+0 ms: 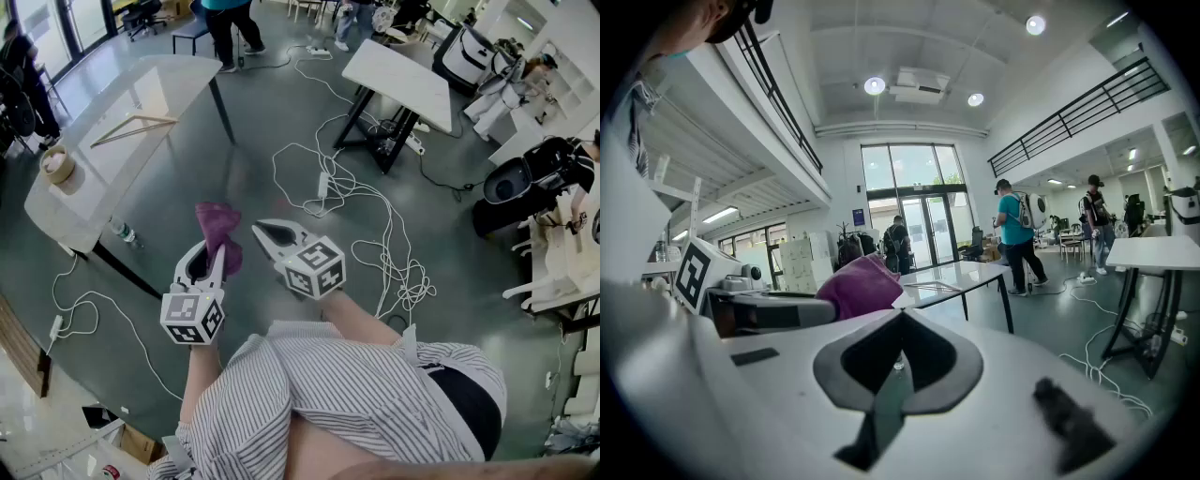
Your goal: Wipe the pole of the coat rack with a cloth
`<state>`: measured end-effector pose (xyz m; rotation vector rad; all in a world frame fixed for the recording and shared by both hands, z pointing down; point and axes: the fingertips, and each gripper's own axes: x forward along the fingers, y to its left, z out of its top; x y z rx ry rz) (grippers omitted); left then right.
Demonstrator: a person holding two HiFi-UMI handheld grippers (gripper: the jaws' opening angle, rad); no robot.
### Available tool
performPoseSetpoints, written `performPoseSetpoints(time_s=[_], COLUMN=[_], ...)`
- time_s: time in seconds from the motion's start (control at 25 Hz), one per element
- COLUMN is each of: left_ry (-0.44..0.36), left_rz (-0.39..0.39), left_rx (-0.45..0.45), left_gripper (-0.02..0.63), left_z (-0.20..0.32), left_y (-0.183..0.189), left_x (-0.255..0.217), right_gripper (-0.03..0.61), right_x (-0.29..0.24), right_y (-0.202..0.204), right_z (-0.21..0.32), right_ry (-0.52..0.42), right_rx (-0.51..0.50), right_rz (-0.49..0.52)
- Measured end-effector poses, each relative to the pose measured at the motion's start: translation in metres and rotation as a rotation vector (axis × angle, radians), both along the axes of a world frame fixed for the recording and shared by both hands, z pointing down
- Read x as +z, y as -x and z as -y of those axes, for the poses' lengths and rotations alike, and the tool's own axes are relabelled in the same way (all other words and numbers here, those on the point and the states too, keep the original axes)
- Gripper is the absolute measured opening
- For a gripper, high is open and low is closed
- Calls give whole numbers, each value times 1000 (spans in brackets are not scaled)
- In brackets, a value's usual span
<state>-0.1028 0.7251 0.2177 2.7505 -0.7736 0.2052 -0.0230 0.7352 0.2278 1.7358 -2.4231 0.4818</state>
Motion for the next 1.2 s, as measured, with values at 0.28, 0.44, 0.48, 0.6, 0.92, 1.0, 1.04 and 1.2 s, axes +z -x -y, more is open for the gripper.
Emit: performPoseSetpoints(time_s=[0.28,0.44,0.48,0.6,0.92,1.0,1.04,1.2], left_ry=[8,19,20,18,26,34,39,34], left_rz=[-19,-14,-10,-1,17,8,6,14], left_rx=[4,-13,-15,-19,-51,-77,-85,-88], left_gripper=[89,89,89,89,89,89,89,89], left_z=[2,3,3,2,9,13,15,15], left_y=[-7,0,2,5,2,-1,-3,-16], left_x=[0,4,5,5,12,15,16,19], right_gripper=[15,15,15,15,15,15,15,15], right_x=[-4,-4,-3,-5,2,9,11,17], right_y=[-4,2,3,10,10,10,9,0], right_z=[5,6,6,5,5,5,5,9], right_ry=[-13,-16,-14,-27,-12,9,15,25], right_rx=[-10,-25,-27,-58,-120,-139,-143,-142], right_rz=[-10,-13,-14,11,99,109,115,142])
